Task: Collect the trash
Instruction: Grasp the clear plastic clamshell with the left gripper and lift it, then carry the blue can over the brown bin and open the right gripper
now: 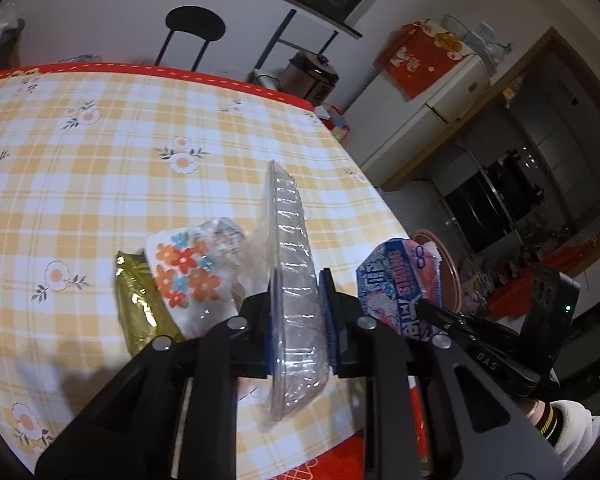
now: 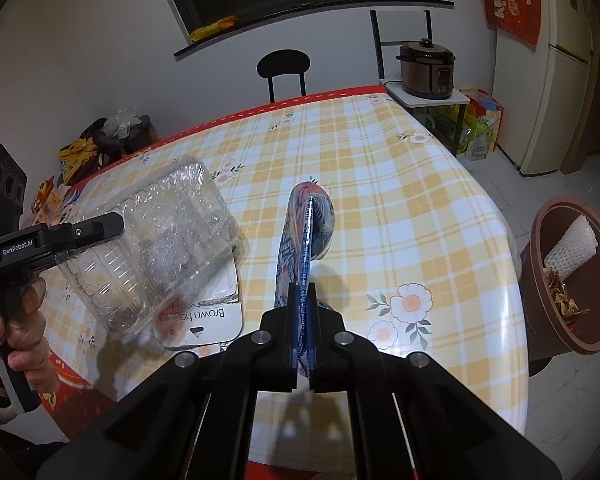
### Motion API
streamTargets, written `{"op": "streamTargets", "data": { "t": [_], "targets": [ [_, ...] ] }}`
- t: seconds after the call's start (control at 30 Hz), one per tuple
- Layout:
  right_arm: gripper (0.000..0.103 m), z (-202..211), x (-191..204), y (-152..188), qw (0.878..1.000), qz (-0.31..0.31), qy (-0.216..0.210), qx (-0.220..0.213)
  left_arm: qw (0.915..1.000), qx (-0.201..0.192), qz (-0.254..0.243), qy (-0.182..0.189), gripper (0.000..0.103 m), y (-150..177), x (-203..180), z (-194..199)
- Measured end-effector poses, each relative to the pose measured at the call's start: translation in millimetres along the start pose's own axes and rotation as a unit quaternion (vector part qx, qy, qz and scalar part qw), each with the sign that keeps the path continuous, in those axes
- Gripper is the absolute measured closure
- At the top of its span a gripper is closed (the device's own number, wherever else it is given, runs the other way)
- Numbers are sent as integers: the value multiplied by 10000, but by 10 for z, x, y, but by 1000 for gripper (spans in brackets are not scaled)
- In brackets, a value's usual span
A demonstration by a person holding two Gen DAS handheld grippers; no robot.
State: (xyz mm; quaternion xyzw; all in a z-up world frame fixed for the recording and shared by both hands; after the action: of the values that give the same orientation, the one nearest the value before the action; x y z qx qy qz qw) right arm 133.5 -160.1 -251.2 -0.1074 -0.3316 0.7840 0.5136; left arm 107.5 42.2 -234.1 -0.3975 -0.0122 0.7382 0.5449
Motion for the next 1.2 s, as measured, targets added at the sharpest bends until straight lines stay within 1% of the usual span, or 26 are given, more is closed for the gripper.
{"op": "streamTargets", "data": {
  "t": [0.17,0.37,0.53,0.73,0.87,1.03,1.2],
  "targets": [
    [98,147,-61,-16,9998,-95,50,-151,9996,-95,-197,183,86,-32,-200,67],
    [98,349,-177,-70,9987,-257,117,-422,9976,-352,-433,410,87,-154,-461,266],
    [98,521,-328,-102,9967,-419,182,-670,9948,-621,-632,495,87,-293,-661,449],
    [98,655,-577,-18,9949,-593,302,-764,9931,-803,-726,454,87,-366,-859,491],
    [98,812,-921,53,9915,-803,544,-870,9934,-792,-713,428,87,-352,-951,409],
    [98,1032,-1546,156,9841,-1100,1043,-922,9942,-777,-656,358,87,-304,-1065,291],
    [98,1140,-2153,206,9776,-1220,1495,-837,9945,-823,-600,238,87,-244,-1198,180]
  ]
}}
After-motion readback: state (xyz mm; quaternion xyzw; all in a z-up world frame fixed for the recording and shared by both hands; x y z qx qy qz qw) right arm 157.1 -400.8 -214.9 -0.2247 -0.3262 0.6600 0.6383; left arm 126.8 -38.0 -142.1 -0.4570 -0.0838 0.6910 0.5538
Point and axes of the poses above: each gripper's, at about its wrist camera, not at the fingertips, and z roughly against the way its jaws point, x to its left, y to its underside, the point moved 1 cm from there along -z, roughly the way its jaws point, and after that the axes turned 8 degrees about z, right-handed, at the moved point
